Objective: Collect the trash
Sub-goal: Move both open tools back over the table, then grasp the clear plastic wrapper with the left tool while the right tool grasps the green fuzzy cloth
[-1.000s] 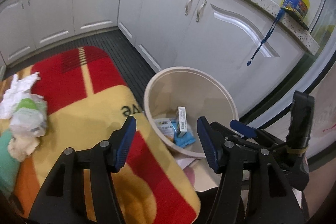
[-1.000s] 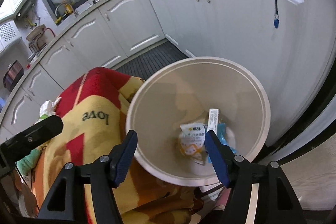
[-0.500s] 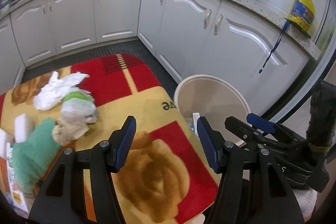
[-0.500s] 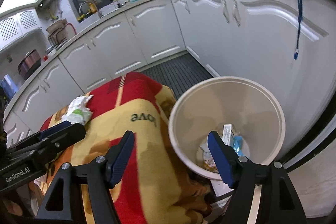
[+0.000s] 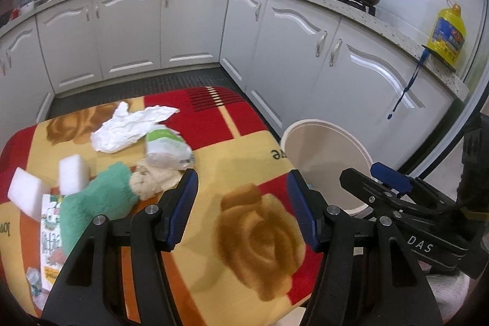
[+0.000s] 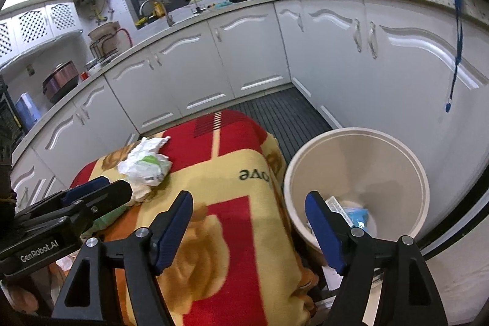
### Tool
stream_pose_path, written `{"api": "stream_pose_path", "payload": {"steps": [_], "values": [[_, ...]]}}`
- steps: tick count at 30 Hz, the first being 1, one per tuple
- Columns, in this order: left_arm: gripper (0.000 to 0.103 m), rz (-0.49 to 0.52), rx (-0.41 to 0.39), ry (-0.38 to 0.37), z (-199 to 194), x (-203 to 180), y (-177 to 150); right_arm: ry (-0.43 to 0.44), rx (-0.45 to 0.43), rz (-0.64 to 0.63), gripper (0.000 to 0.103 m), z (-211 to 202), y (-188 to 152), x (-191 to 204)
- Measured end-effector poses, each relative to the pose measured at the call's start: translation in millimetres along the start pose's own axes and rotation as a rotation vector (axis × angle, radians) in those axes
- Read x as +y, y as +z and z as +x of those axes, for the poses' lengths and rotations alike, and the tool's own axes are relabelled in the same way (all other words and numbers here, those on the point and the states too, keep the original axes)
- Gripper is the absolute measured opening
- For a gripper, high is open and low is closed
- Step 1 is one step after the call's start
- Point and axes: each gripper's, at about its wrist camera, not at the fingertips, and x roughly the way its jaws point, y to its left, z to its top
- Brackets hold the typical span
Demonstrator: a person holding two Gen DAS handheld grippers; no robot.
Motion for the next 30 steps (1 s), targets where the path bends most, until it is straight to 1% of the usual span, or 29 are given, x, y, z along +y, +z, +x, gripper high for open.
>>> {"api": "stream_pose_path", "payload": {"steps": [7,16,24,30], "values": [[0.059,-0.022,-0.014,0.024,-15,18,-5,0.024,-0.001,-0.032,0.074,-2,-2,20],[0.059,-0.059,-0.012,0.040,-31,44,-14,0.066,0.020,-0.070,0.075,3,-6,46],[0.059,-0.113,0.007,0.063,-50,83,-27,0.110,0.035,-0.110,0.075,7,-9,69],[0.059,-0.157,0.045,0.093,-67,124,-42,0.135,0.068,-0.137,0.076,17,-15,86]]}}
